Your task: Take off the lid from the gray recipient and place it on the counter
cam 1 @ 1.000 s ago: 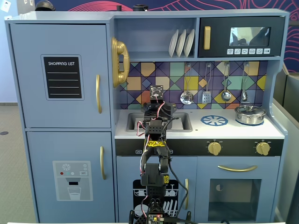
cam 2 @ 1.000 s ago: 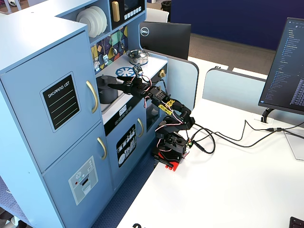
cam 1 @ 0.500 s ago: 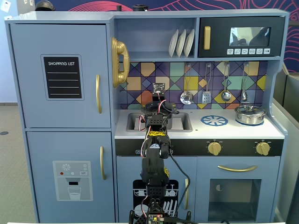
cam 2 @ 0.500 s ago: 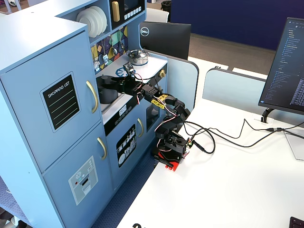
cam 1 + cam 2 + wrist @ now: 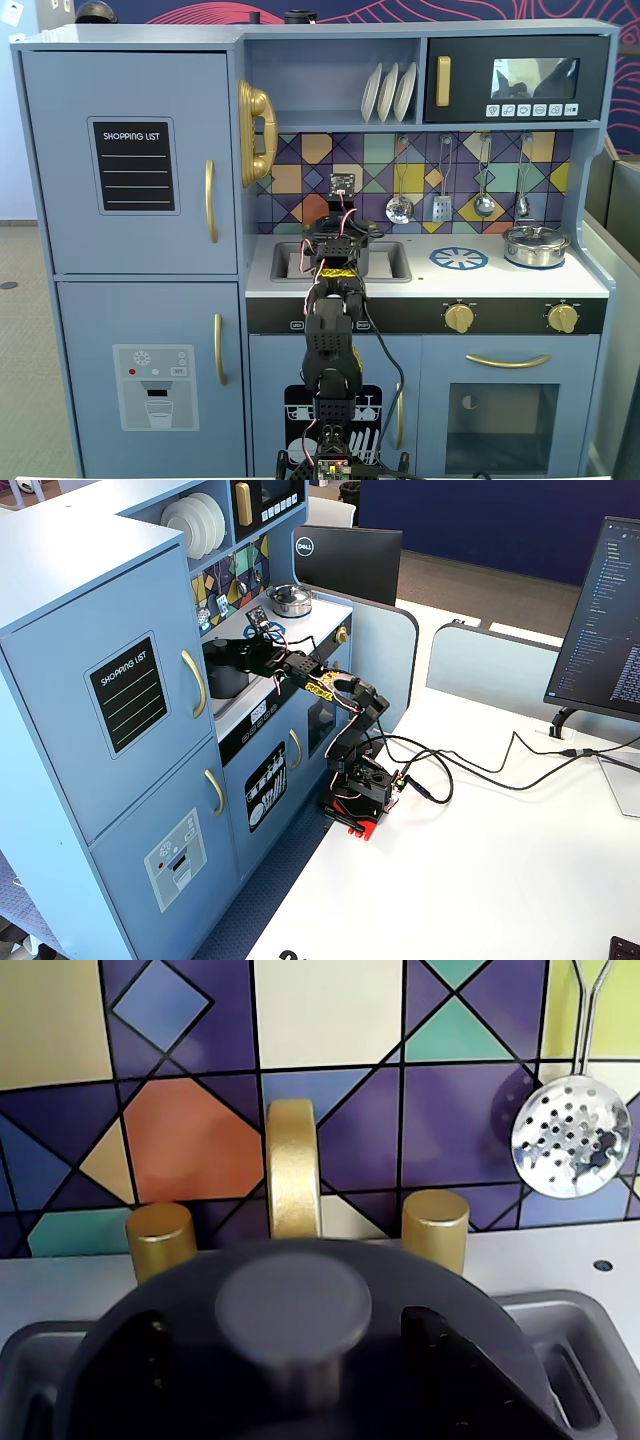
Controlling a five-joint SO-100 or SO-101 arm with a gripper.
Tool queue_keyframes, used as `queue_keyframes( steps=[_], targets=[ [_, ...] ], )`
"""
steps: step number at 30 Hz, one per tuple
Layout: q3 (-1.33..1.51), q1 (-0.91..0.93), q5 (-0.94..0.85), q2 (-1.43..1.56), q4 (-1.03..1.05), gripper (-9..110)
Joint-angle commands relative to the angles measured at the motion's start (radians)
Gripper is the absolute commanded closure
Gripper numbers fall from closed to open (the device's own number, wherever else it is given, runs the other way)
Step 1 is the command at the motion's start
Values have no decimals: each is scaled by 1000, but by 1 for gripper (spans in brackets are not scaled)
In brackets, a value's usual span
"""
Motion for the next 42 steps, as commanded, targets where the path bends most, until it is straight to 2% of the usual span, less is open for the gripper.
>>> queue_keyframes(
  steps=[1, 5, 15, 24, 31, 42],
  targets=[
    [-80, -6, -17, -21, -31, 94],
    [-80, -12, -18, -20, -35, 101],
    [-150, 23, -94, 71, -3, 101],
    [-202, 219, -67, 193, 51, 101],
    [-41, 420, -5, 215, -103, 102],
    [179, 491, -5, 112, -302, 102]
  ],
)
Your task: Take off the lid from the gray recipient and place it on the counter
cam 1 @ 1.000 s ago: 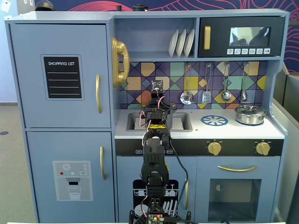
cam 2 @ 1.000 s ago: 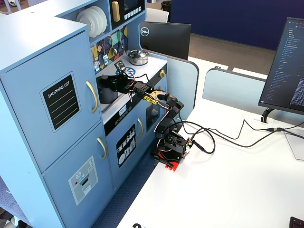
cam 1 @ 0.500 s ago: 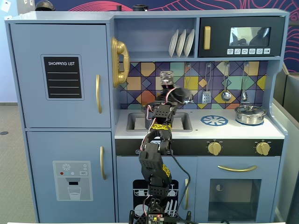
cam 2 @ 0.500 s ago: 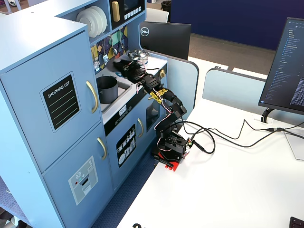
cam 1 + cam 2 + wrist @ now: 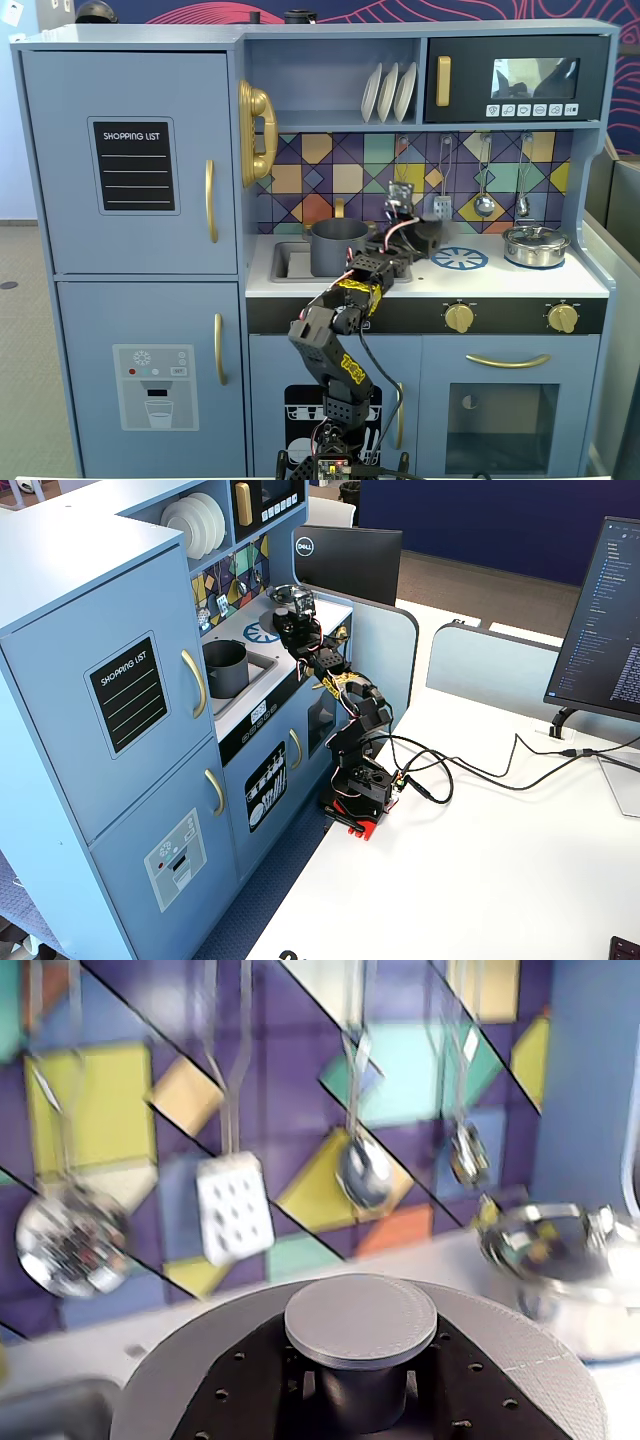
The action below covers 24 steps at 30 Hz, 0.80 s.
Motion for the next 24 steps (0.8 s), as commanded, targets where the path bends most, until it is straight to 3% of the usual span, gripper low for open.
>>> queue_keyframes(
  steps=[1, 24],
  targets=[
    [11, 25, 8, -21, -86, 102],
    [31, 31, -8, -354, -319, 102]
  ],
)
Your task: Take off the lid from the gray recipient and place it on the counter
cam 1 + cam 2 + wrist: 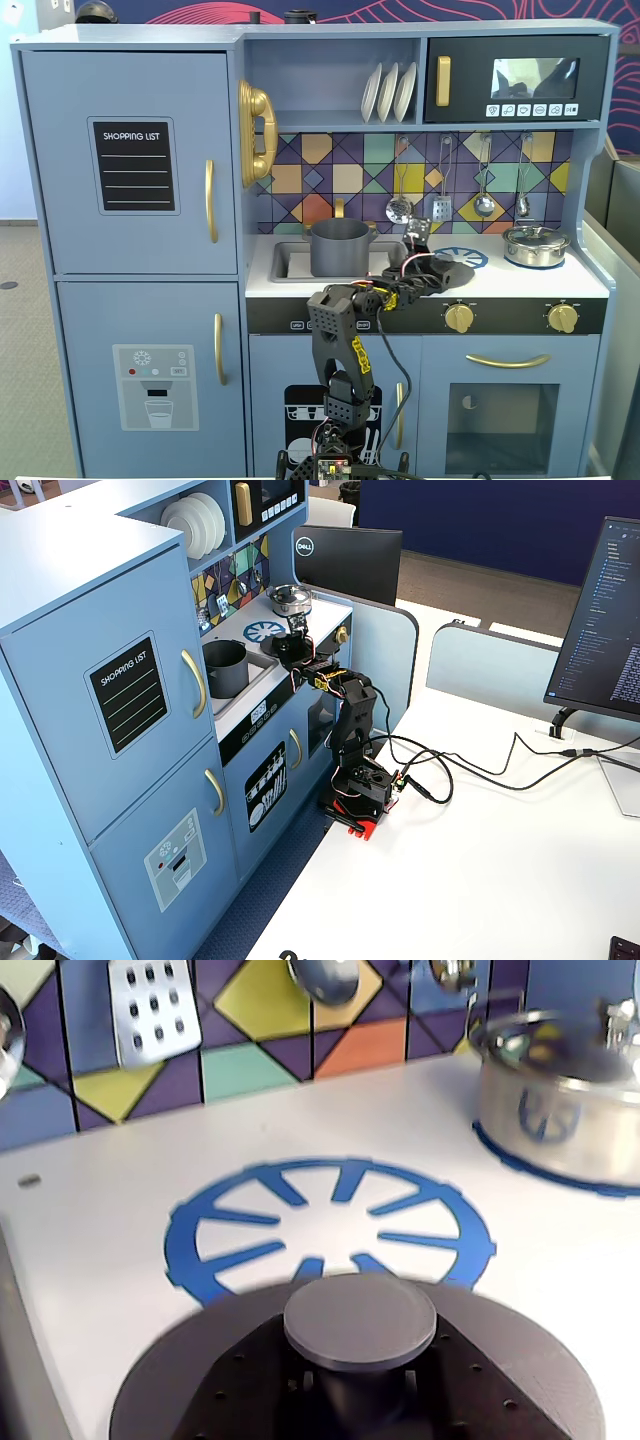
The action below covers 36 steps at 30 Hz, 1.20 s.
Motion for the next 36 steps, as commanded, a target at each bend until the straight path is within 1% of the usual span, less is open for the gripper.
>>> queue_keyframes(
  steps=[1, 3, 4, 6, 7, 9, 11, 13, 17, 19, 20, 21, 25, 27, 29, 30, 32, 36],
  targets=[
    [-34, 5, -9, -8, -43, 102],
    [-38, 9, -8, -12, -44, 102],
    [-38, 14, -8, -12, -44, 99],
    [-37, 35, 3, -3, -37, 82],
    [-35, 48, 5, 6, -25, 76],
    [-29, 63, 12, 28, -15, 67],
    [-28, 69, 26, 46, -15, 63],
    [-40, 63, 46, 66, -15, 62],
    [-75, 28, 66, 172, 52, 65],
    [-84, 5, 66, 282, 169, 69],
    [-86, -9, 69, 357, 278, 73],
    [-92, -20, 69, 445, 426, 79],
    [-126, -132, 140, 790, 1131, 101],
    [-94, -215, 163, 931, 1393, 101],
    [-21, -308, 101, 1039, 1566, 101],
    [26, -345, 78, 1083, 1618, 101],
    [126, -388, 94, 1160, 1680, 101],
    [351, -439, 144, 1253, 1646, 101]
  ],
)
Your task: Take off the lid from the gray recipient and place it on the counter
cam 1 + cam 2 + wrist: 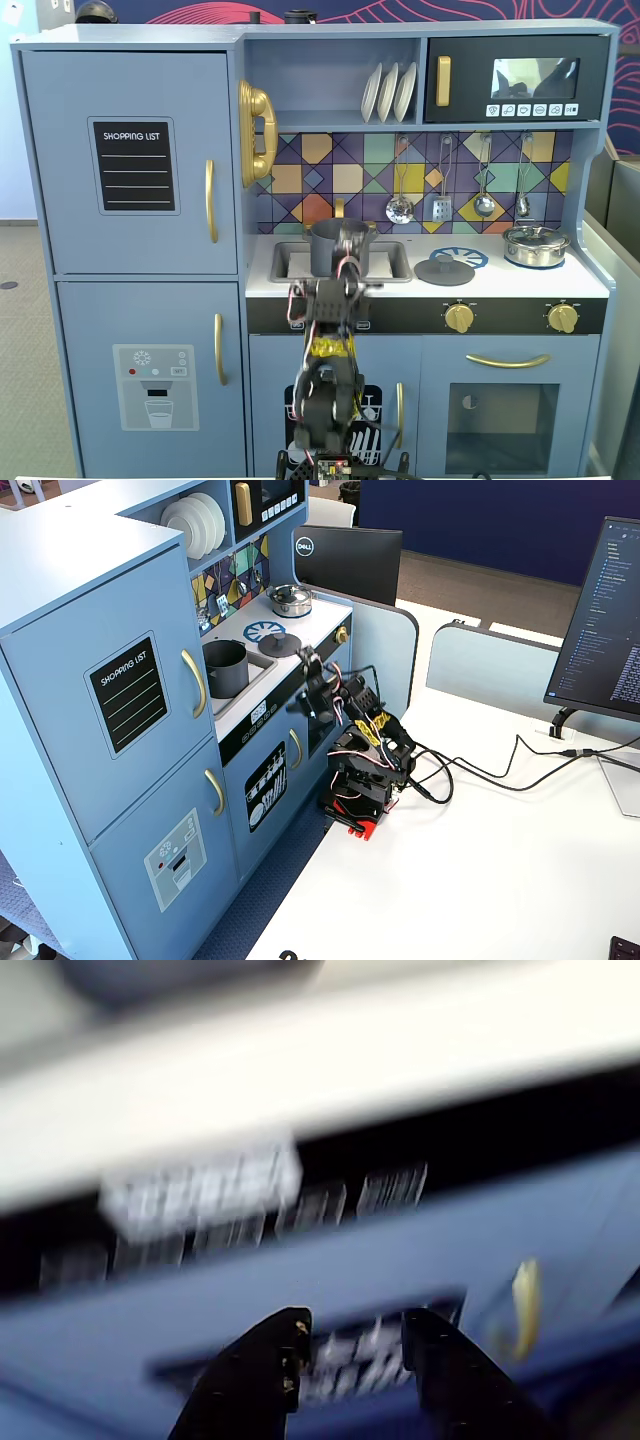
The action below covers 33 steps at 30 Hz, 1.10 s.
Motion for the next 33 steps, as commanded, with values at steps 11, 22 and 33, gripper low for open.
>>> queue_keyframes(
  steps=[11, 22, 33],
  targets=[
    [584, -158, 107, 175, -69, 101],
    [617, -152, -11, 176, 281, 96],
    [617, -149, -8, 176, 279, 94]
  ],
)
